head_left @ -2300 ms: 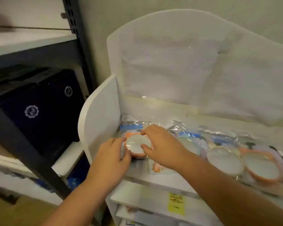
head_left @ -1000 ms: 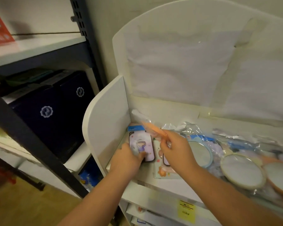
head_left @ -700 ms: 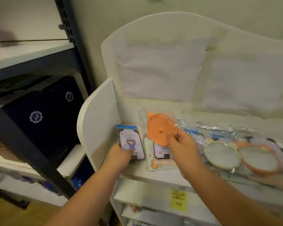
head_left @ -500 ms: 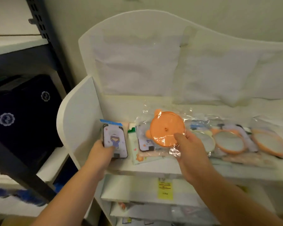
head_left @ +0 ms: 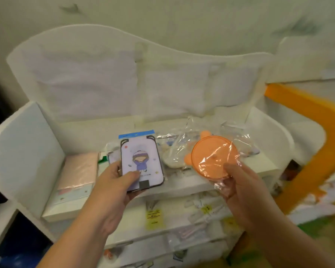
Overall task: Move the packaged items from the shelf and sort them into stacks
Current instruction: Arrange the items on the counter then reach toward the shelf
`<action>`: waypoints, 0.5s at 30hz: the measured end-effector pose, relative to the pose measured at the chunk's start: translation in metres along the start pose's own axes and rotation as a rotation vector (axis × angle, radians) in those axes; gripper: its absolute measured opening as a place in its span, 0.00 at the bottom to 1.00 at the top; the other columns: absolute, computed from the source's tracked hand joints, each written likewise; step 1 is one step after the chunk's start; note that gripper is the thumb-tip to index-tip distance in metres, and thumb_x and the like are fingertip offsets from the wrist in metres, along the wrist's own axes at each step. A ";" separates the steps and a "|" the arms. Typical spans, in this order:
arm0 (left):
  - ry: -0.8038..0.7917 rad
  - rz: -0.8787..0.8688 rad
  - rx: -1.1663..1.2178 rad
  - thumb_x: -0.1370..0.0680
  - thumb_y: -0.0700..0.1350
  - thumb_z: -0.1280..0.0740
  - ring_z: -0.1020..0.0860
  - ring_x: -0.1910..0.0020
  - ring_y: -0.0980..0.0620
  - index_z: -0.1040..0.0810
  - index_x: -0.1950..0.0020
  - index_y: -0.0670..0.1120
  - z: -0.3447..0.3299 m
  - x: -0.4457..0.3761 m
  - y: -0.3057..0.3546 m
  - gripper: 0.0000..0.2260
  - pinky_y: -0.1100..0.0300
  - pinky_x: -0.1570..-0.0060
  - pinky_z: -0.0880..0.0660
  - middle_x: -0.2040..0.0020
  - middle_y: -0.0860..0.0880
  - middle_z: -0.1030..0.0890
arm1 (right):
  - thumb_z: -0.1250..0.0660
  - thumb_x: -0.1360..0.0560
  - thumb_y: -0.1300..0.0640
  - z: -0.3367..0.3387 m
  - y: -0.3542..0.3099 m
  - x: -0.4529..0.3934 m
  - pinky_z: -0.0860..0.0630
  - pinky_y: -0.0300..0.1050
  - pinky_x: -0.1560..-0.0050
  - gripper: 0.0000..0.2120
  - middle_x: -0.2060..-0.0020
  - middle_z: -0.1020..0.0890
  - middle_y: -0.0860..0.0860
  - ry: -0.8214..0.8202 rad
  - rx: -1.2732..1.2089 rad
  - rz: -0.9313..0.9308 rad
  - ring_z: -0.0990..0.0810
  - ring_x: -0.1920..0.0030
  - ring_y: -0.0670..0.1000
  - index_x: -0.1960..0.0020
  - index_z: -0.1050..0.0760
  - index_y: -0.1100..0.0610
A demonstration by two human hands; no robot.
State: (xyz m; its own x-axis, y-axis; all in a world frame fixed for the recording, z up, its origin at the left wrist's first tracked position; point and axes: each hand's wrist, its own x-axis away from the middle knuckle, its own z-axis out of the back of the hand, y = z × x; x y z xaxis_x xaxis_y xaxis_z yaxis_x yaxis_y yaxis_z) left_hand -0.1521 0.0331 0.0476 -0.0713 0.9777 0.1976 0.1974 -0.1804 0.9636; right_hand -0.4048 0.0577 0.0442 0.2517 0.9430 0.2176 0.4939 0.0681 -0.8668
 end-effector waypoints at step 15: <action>-0.296 0.114 -0.001 0.22 0.32 0.39 0.14 0.60 0.48 0.23 0.45 0.43 -0.319 0.121 -0.050 0.11 0.57 0.68 0.20 0.51 0.43 0.13 | 0.36 0.23 0.59 0.280 -0.143 0.106 0.19 0.51 0.49 0.12 0.48 0.14 0.58 0.235 -0.185 0.135 0.14 0.50 0.56 0.41 0.22 0.60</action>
State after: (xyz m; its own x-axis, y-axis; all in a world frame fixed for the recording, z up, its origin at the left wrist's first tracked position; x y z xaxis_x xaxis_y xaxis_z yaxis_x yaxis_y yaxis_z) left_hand -0.4824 0.1262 0.0804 0.2388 0.9401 0.2432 0.1872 -0.2903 0.9385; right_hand -0.6819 0.2392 0.0659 0.4997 0.8371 0.2226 0.5804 -0.1329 -0.8034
